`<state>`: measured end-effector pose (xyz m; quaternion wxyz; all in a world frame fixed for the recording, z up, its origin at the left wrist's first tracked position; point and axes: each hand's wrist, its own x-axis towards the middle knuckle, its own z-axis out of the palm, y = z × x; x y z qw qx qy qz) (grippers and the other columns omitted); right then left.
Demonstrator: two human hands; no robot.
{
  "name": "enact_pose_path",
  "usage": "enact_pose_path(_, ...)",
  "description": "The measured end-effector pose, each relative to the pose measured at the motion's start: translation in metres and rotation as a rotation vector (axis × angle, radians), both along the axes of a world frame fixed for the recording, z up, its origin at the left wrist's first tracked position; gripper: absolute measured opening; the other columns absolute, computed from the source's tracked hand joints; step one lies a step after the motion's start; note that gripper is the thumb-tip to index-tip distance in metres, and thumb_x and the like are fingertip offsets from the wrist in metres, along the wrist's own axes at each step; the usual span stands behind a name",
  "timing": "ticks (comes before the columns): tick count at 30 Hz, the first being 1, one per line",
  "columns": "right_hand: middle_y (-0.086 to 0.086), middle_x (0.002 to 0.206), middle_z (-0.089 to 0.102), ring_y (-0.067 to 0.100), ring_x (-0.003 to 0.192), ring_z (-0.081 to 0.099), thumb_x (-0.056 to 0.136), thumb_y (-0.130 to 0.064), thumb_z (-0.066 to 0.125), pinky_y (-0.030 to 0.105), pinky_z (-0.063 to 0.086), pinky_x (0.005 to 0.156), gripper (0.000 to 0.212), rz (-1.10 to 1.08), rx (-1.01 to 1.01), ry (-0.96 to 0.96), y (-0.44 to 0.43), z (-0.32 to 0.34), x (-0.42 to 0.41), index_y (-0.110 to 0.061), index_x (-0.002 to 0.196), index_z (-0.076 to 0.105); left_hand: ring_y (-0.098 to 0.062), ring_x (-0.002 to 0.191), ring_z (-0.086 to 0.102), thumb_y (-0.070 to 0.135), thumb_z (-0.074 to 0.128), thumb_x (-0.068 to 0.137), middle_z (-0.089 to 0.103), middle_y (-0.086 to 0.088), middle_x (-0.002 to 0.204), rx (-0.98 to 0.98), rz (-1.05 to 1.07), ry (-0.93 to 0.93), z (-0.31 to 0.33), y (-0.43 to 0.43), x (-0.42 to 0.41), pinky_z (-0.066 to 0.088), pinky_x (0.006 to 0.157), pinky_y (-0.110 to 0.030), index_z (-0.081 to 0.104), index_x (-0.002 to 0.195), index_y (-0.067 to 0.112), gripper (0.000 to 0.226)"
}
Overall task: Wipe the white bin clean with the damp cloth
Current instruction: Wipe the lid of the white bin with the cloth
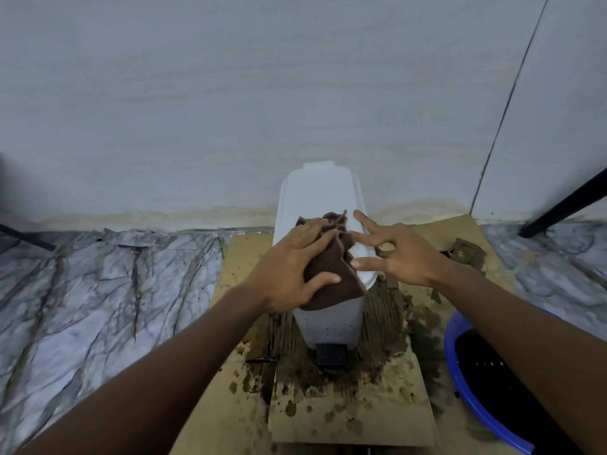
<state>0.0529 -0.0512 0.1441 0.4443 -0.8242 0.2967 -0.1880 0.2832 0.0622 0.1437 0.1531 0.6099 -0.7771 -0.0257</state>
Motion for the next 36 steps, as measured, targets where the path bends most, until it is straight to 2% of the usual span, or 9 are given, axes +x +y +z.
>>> enact_pose_path(7, -0.029, 0.156, 0.026, -0.002, 0.144, 0.027, 0.064, -0.053, 0.079, 0.036, 0.040, 0.114, 0.068, -0.001, 0.042, -0.033, 0.003, 0.002, 0.001, -0.036, 0.129, 0.064, -0.010, 0.156, 0.005, 0.047, 0.043, 0.101, 0.011, 0.005, 0.169, 0.118, -0.135, 0.028, 0.007, 0.017, 0.045, 0.007, 0.126, -0.031, 0.018, 0.161, 0.028, 0.067)
enact_pose_path(10, -0.028, 0.156, 0.025, -0.004, 0.144, 0.026, 0.065, -0.049, 0.080, 0.032, 0.041, 0.112, 0.068, -0.003, 0.063, -0.046, 0.004, 0.002, 0.001, -0.035, 0.130, 0.063, -0.008, 0.156, 0.004, 0.037, 0.046, 0.100, 0.012, 0.010, 0.169, 0.123, -0.118, 0.105, 0.003, 0.026, 0.057, 0.009, 0.127, -0.035, 0.021, 0.161, 0.028, 0.066)
enact_pose_path(13, -0.027, 0.157, 0.025, -0.006, 0.144, 0.025, 0.068, -0.045, 0.081, 0.031, 0.041, 0.113, 0.065, 0.000, 0.054, -0.030, 0.002, 0.002, 0.002, -0.033, 0.130, 0.063, -0.011, 0.156, 0.007, 0.049, 0.044, 0.098, 0.016, 0.008, 0.168, 0.076, -0.076, 0.100, 0.000, 0.019, 0.044, 0.007, 0.126, -0.034, 0.025, 0.160, 0.027, 0.069)
enact_pose_path(18, -0.028, 0.156, 0.025, -0.006, 0.142, 0.026, 0.077, -0.031, 0.082, 0.032, 0.040, 0.113, 0.051, -0.002, -0.002, -0.008, -0.002, 0.001, 0.000, -0.023, 0.126, 0.068, -0.026, 0.152, 0.023, 0.060, 0.041, 0.098, 0.030, -0.008, 0.164, -0.052, -0.039, -0.022, -0.005, 0.000, -0.008, 0.022, 0.125, -0.044, 0.035, 0.157, 0.015, 0.075)
enact_pose_path(23, -0.030, 0.155, 0.024, -0.003, 0.144, 0.026, 0.067, -0.050, 0.080, 0.033, 0.040, 0.113, 0.066, 0.010, 0.028, -0.026, 0.001, 0.001, 0.003, -0.030, 0.128, 0.066, -0.017, 0.156, 0.010, 0.054, 0.037, 0.101, 0.015, 0.002, 0.169, 0.060, -0.118, 0.032, 0.000, 0.011, 0.022, 0.011, 0.127, -0.039, 0.021, 0.161, 0.027, 0.068)
enact_pose_path(27, -0.025, 0.158, 0.024, -0.006, 0.143, 0.024, 0.069, -0.041, 0.083, 0.023, 0.041, 0.110, 0.064, 0.012, 0.057, -0.054, 0.002, 0.002, 0.005, -0.032, 0.130, 0.064, -0.010, 0.156, 0.002, 0.052, 0.041, 0.099, 0.008, 0.011, 0.169, 0.079, 0.030, 0.123, -0.005, 0.030, 0.035, 0.012, 0.127, -0.040, 0.020, 0.161, 0.029, 0.070)
enact_pose_path(32, -0.026, 0.157, 0.024, -0.004, 0.144, 0.025, 0.078, -0.030, 0.083, 0.020, 0.039, 0.108, 0.052, -0.008, 0.005, -0.014, -0.002, 0.001, 0.002, -0.029, 0.127, 0.067, -0.020, 0.156, 0.000, 0.062, 0.018, 0.101, 0.008, -0.004, 0.170, -0.022, 0.140, -0.137, -0.007, 0.011, -0.023, 0.003, 0.127, -0.036, 0.012, 0.162, 0.019, 0.075)
enact_pose_path(34, -0.026, 0.157, 0.025, -0.002, 0.144, 0.027, 0.079, -0.027, 0.082, 0.010, 0.038, 0.101, 0.048, -0.019, 0.002, -0.017, -0.004, 0.002, 0.000, -0.028, 0.126, 0.068, -0.020, 0.155, 0.009, 0.062, 0.021, 0.102, 0.016, -0.003, 0.169, -0.042, 0.075, -0.115, -0.001, 0.000, -0.025, 0.009, 0.127, -0.036, 0.020, 0.161, 0.019, 0.073)
enact_pose_path(36, -0.025, 0.157, 0.026, -0.001, 0.144, 0.028, 0.078, -0.028, 0.082, 0.013, 0.039, 0.103, 0.051, -0.011, 0.005, -0.025, -0.003, 0.002, 0.001, -0.030, 0.127, 0.067, -0.019, 0.151, 0.024, 0.057, 0.026, 0.104, 0.030, 0.000, 0.164, -0.083, 0.058, 0.018, -0.002, -0.002, -0.012, 0.025, 0.124, -0.041, 0.031, 0.158, 0.022, 0.065)
